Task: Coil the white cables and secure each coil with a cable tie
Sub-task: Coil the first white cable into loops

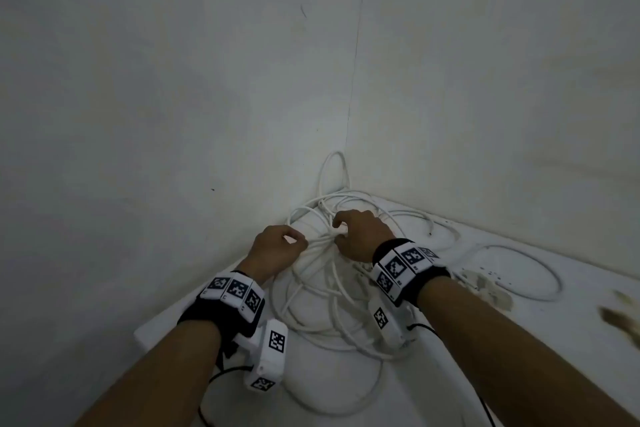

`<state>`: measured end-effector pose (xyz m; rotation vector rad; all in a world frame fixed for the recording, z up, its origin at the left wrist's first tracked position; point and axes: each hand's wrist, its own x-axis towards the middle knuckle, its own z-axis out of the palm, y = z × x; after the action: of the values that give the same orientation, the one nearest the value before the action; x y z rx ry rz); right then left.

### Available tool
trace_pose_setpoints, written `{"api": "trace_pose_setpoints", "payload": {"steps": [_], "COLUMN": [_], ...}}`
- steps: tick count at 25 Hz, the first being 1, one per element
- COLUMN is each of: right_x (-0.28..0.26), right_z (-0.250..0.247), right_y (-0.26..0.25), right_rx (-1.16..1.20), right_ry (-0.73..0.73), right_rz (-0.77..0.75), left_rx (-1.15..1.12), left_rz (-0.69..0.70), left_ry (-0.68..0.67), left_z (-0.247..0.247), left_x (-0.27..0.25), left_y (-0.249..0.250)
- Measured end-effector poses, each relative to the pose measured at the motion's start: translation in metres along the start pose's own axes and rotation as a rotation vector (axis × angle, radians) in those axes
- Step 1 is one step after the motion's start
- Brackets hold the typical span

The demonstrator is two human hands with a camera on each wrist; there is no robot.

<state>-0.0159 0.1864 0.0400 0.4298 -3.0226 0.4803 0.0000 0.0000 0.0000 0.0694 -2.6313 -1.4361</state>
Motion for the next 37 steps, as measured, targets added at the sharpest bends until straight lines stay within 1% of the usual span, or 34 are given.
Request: {"api": "trace_pose_setpoints", "payload": {"steps": [2, 4, 7, 11, 13, 16, 19, 20, 21, 22, 23, 24, 25, 26, 28, 29, 31, 33, 35, 37], "right_x": [0.005, 0.009, 0.017, 0.025, 0.024, 0.009, -0.020, -0.033, -0.044, -0.054, -0.063, -0.072, -0.081, -0.089, -0.102, -0.108, -0.124, -0.140, -0.157, -0.173], "right_z": [0.001, 0.002, 0.007, 0.009, -0.001, -0.039, -0.085, -0.101, -0.119, -0.136, -0.154, -0.171, -0.187, -0.199, -0.212, -0.213, -0.208, -0.193, -0.174, -0.160], "right_y": [0.001, 0.001, 0.003, -0.003, -0.008, -0.022, -0.036, -0.039, -0.039, -0.038, -0.033, -0.028, -0.020, -0.013, 0.008, 0.017, 0.044, 0.080, 0.113, 0.134], "right_rx": [-0.006, -0.022, -0.065, -0.197, -0.206, -0.091, 0.122, 0.198, 0.276, 0.366, 0.470, 0.573, 0.643, 0.673, 0.695, 0.698, 0.681, 0.677, 0.722, 0.747], "right_ry": [-0.001, 0.010, -0.046, -0.075, -0.095, -0.010, 0.020, 0.057, 0.125, 0.211, 0.300, 0.362, 0.398, 0.430, 0.534, 0.586, 0.651, 0.670, 0.678, 0.716], "right_rz": [0.017, 0.027, 0.039, 0.035, 0.016, -0.001, -0.049, -0.072, -0.087, -0.083, -0.063, -0.046, -0.036, -0.033, -0.015, 0.012, 0.087, 0.188, 0.277, 0.337], "left_rx": [0.046, 0.041, 0.021, 0.101, 0.089, 0.162, 0.268, 0.235, 0.150, 0.024, -0.125, -0.265, -0.366, -0.408, -0.395, -0.411, -0.570, -0.688, -0.691, -0.675], "left_rz": [0.007, -0.010, -0.040, -0.010, 0.004, 0.078, 0.201, 0.261, 0.288, 0.272, 0.195, 0.088, -0.004, -0.052, -0.064, -0.065, -0.088, -0.074, 0.005, 0.092], "left_ry": [0.005, -0.008, -0.045, -0.077, -0.085, -0.098, -0.043, 0.003, 0.068, 0.135, 0.162, 0.137, 0.055, -0.058, -0.290, -0.358, -0.387, -0.350, -0.351, -0.396], "left_z": [0.004, 0.008, 0.013, 0.018, 0.019, 0.017, 0.019, 0.021, 0.021, 0.019, 0.016, 0.013, 0.012, 0.011, 0.019, 0.024, 0.034, 0.038, 0.042, 0.052], "left_x": [0.004, 0.009, 0.014, 0.024, 0.026, 0.032, 0.032, 0.030, 0.029, 0.028, 0.027, 0.025, 0.021, 0.015, 0.004, 0.001, -0.004, -0.010, -0.017, -0.029], "left_y": [-0.002, -0.008, -0.013, -0.016, -0.012, -0.003, 0.026, 0.040, 0.056, 0.070, 0.085, 0.097, 0.110, 0.124, 0.149, 0.161, 0.190, 0.222, 0.253, 0.284]}}
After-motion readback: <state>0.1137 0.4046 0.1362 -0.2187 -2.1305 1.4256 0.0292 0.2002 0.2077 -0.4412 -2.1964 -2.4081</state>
